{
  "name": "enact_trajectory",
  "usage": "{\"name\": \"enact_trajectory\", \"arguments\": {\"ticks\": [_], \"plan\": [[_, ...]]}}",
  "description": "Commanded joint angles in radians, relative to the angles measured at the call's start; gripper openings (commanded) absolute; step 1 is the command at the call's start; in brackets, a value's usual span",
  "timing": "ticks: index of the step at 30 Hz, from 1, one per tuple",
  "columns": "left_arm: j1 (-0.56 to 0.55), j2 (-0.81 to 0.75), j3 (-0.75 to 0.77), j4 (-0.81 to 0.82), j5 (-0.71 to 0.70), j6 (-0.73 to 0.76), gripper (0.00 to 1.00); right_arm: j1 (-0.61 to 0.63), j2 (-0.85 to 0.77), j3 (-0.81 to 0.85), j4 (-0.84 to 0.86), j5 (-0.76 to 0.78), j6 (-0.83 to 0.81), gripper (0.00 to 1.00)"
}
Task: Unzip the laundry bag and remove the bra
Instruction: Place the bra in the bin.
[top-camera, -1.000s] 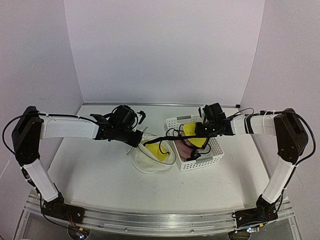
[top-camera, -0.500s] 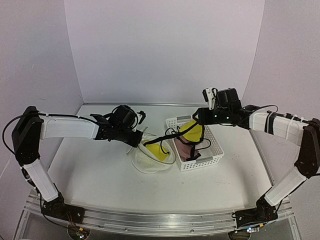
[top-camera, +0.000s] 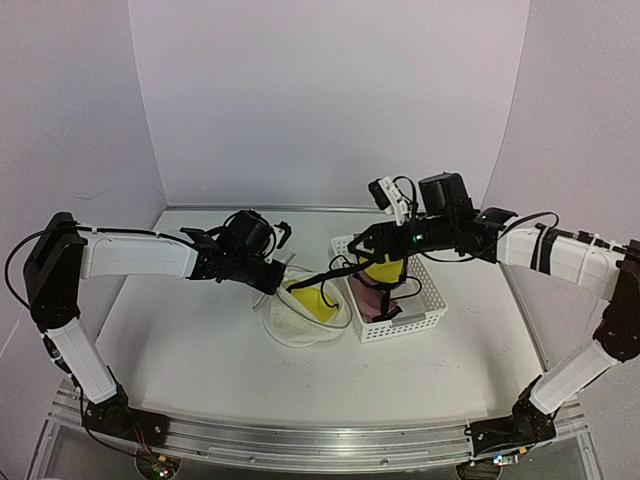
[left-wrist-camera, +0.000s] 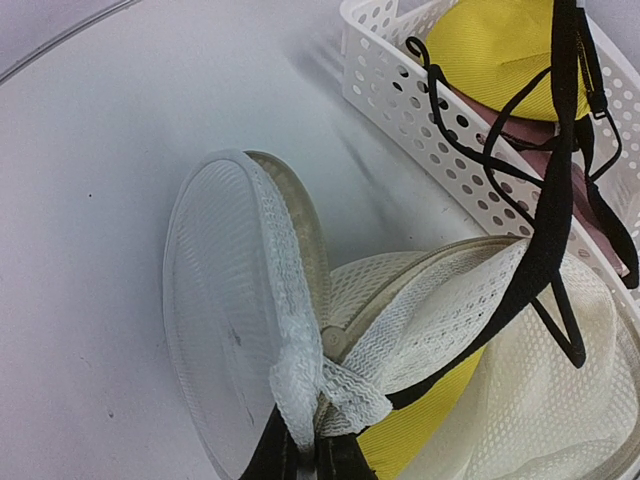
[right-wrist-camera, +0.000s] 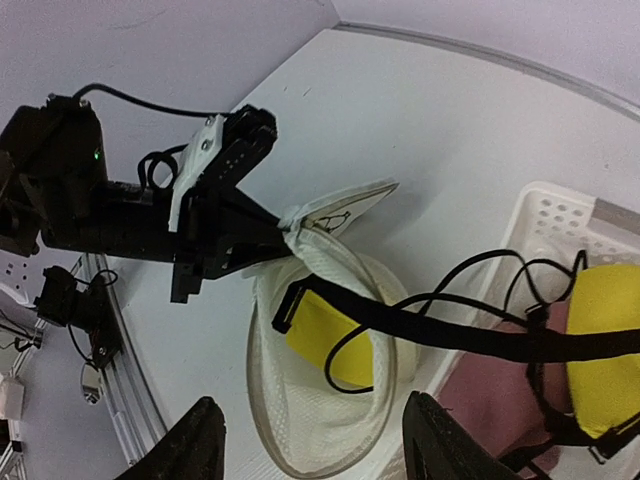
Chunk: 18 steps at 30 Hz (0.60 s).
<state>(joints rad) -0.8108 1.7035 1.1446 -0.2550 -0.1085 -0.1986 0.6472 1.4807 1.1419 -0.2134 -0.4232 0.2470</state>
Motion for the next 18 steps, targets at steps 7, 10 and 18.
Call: {"name": "enact_trajectory", "arguments": {"ticks": [7,10,18], "plan": [[0.002,-0.011,0.029,-0.008,-0.011,0.004,0.00,0.103,0.187,0.004,0.140,0.025,0.266,0.60],[0.002,-0.015,0.023,-0.008,-0.011,-0.002,0.00,0.110,0.223,-0.001,0.177,0.029,0.321,0.59],[0.002,-0.016,0.017,-0.009,-0.010,-0.005,0.00,0.123,0.330,0.024,0.261,0.028,0.457,0.57]]}}
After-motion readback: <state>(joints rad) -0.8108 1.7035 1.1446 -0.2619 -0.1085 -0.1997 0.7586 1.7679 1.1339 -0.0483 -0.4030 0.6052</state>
